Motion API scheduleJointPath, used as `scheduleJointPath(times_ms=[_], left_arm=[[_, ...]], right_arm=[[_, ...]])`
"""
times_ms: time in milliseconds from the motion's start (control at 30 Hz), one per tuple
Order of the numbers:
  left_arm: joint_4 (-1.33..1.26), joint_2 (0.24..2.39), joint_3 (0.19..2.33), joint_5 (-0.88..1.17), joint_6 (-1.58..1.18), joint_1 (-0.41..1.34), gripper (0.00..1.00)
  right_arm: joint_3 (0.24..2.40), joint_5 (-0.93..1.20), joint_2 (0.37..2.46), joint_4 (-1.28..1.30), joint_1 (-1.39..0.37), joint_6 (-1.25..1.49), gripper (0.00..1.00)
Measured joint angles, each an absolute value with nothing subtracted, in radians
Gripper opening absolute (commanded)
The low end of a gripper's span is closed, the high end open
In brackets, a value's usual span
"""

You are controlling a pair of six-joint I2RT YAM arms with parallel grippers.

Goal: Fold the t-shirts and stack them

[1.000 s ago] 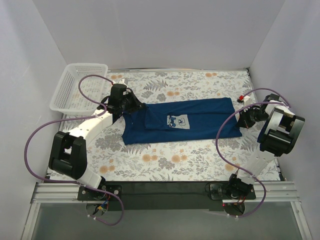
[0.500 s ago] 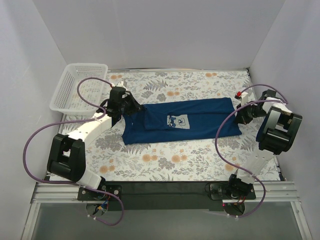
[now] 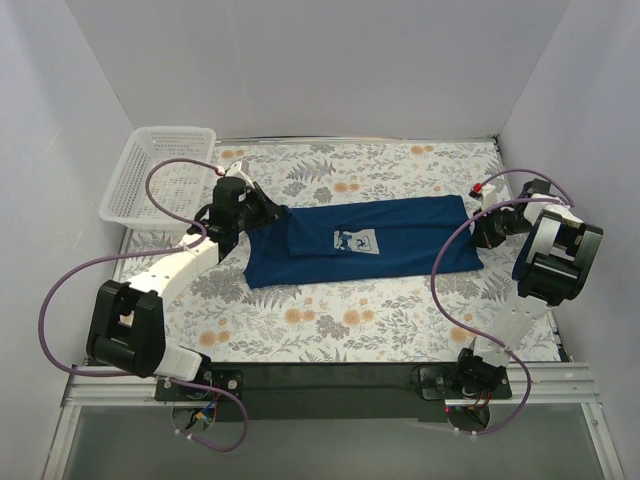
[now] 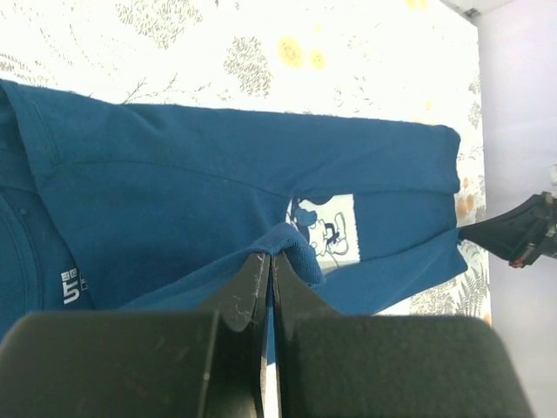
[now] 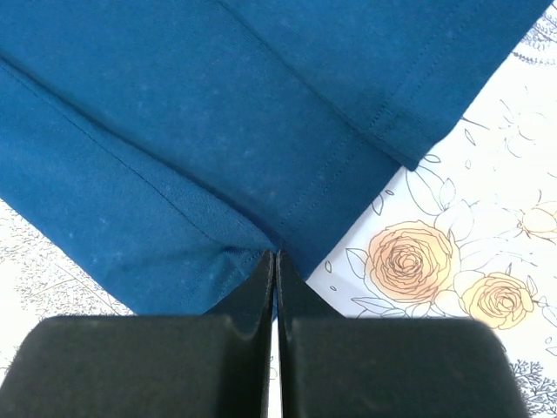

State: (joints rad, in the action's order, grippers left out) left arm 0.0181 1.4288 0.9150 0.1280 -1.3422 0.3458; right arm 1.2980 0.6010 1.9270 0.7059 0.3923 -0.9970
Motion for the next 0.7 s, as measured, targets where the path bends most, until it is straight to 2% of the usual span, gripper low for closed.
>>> scheduleJointPath(times_ms=[700], left_arm=[[-0.004, 1.497, 0.912, 0.066, -1.342, 0.338, 0.00]], right_arm=[[1.298, 0.583, 1.931, 0.680, 0.392, -0.971, 0.01]])
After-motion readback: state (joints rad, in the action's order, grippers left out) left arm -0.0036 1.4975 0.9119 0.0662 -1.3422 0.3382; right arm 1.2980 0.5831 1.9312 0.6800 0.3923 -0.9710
